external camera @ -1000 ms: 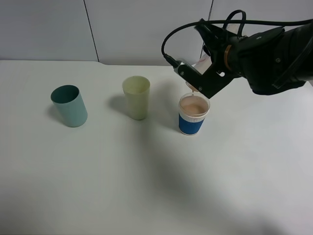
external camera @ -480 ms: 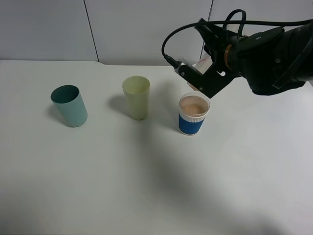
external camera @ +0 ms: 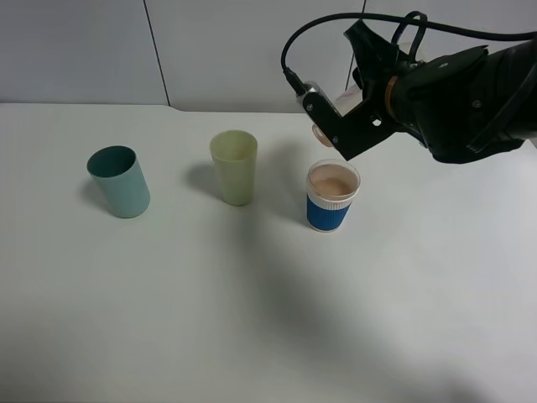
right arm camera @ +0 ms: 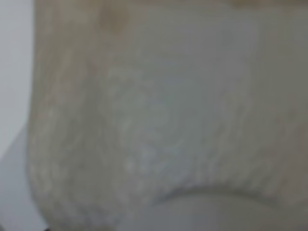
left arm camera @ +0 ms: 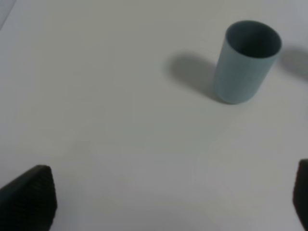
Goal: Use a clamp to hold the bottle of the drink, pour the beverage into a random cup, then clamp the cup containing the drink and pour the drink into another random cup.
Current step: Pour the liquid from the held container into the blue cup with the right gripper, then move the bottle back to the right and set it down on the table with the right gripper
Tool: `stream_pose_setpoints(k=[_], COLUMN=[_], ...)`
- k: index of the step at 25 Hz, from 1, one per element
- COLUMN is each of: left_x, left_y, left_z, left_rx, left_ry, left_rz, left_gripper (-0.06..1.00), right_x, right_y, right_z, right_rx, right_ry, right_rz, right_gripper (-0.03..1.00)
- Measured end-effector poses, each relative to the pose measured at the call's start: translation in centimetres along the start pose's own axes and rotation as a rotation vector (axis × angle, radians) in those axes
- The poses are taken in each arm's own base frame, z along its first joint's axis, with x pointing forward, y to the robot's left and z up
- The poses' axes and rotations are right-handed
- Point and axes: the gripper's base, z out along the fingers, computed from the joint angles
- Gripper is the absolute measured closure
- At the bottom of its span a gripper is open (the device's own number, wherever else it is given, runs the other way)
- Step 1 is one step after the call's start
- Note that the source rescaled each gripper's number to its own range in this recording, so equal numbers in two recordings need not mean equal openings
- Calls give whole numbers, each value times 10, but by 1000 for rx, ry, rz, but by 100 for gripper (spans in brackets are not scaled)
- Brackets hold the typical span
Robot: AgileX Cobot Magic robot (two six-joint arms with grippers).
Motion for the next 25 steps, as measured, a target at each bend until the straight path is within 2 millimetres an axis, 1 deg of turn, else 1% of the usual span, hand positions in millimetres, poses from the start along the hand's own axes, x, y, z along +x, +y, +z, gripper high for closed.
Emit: stream_pose_setpoints(k=[2,7,10,12,17,20,21,22,24,25], left_x=[0,0,0,0,0,0,0,0,0,0], left_y=[0,0,0,0,0,0,0,0,0,0], left_z=[0,0,0,0,0,0,0,0,0,0], left_rx=[0,0,0,0,0,0,0,0,0,0], left_ry=[0,0,0,0,0,0,0,0,0,0], left_rz=[0,0,0,0,0,0,0,0,0,0], left_gripper=[-6,-6,-6,-6,-6,-6,-6,-6,-6,-6], right_x=[0,-1,0,2,25,46,49,53,53,57], right_y=[0,4,5,9,32,54,57,61,62,66], right_z=[0,0,1,3,18,35,37,40,41,43], right_rx=[0,-43,-54,-79,-165,-214,-223,-231,-234,-241], right_ry=[0,-4,-4,7,87,59,27,11,-7,-17], right_rz=[69,363,406,491,866,1291,1378,1441,1464,1517], right_gripper=[96,96,96,96,97,97,97,97,97,97])
